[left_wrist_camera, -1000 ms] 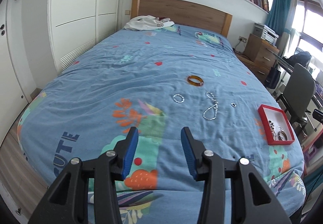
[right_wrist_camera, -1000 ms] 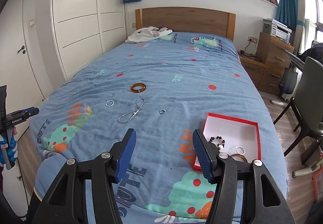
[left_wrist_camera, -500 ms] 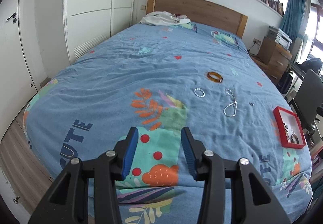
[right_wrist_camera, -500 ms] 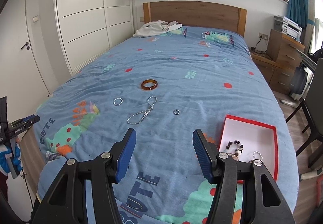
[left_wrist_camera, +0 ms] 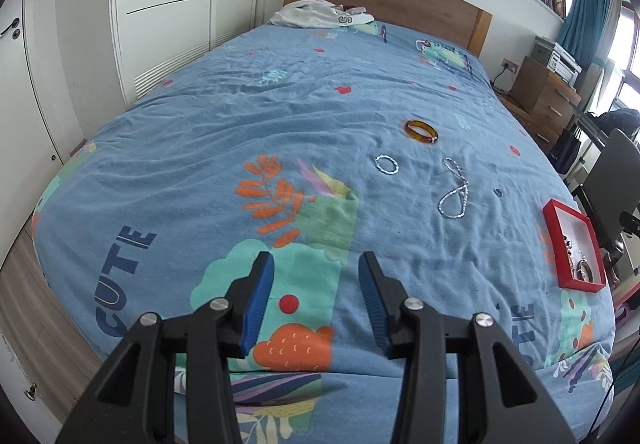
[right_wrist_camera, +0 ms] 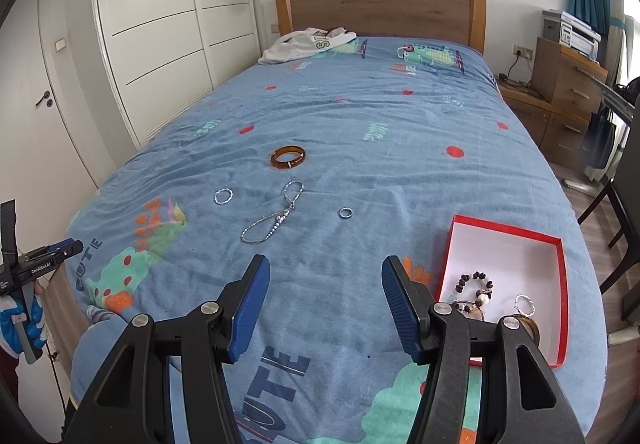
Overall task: Organize jewelry
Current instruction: 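Withdraw both tools from the box toward the remaining hoop and chain necklace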
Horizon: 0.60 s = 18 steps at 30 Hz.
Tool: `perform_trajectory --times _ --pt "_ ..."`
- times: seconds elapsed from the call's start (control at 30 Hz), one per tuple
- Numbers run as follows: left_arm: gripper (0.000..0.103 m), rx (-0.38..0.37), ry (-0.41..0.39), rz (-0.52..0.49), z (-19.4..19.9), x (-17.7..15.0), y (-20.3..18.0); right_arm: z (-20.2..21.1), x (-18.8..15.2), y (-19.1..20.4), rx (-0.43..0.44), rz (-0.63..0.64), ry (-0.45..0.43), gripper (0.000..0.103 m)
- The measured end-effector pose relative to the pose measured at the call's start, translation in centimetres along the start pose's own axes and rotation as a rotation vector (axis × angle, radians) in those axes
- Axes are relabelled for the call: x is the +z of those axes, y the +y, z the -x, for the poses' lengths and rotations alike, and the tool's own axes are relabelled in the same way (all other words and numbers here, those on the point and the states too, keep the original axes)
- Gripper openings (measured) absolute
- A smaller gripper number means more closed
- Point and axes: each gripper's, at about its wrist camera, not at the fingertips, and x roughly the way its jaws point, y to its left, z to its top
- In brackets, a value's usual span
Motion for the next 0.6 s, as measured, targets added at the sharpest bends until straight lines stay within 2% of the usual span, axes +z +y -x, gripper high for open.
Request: perform_trajectory --times 0.6 --pt "0.042 0.008 0.092 -0.040 -5.5 0.6 -3.4 -6.7 -0.8 -2.3 0.035 -0.055 0.070 0.058"
